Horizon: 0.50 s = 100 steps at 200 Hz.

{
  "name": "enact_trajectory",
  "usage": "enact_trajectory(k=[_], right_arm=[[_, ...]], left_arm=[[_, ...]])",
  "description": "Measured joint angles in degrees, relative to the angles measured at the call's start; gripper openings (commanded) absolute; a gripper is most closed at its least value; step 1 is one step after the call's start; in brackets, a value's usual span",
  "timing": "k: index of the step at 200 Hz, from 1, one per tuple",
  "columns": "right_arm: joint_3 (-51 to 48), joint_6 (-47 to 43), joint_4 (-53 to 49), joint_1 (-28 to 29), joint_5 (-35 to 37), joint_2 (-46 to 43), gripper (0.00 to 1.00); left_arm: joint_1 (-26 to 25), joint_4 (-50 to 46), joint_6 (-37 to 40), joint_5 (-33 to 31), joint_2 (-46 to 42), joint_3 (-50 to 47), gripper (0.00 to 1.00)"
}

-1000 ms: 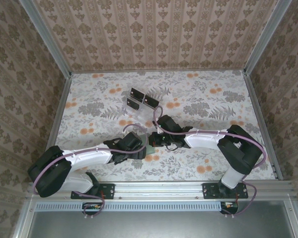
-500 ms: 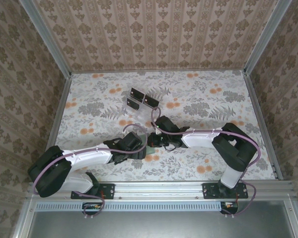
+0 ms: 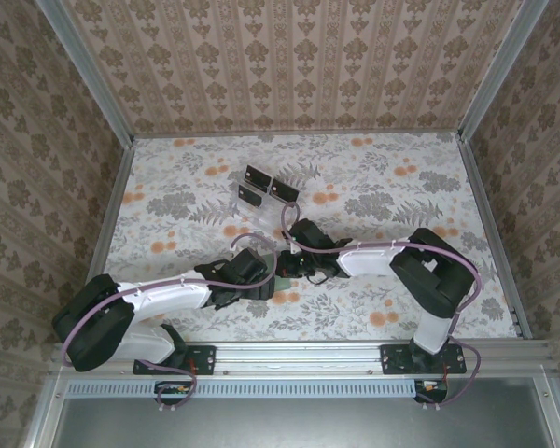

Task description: Put the credit cards into the card holder

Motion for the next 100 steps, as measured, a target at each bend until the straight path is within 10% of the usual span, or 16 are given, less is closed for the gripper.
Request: enact_trajectory(k=[100], right_arm=[[5.73, 0.20, -7.72, 0.00, 0.07, 2.64, 0.00]], left_arm=[[0.00, 0.98, -0.46, 0.37, -2.82, -1.60, 1.00]])
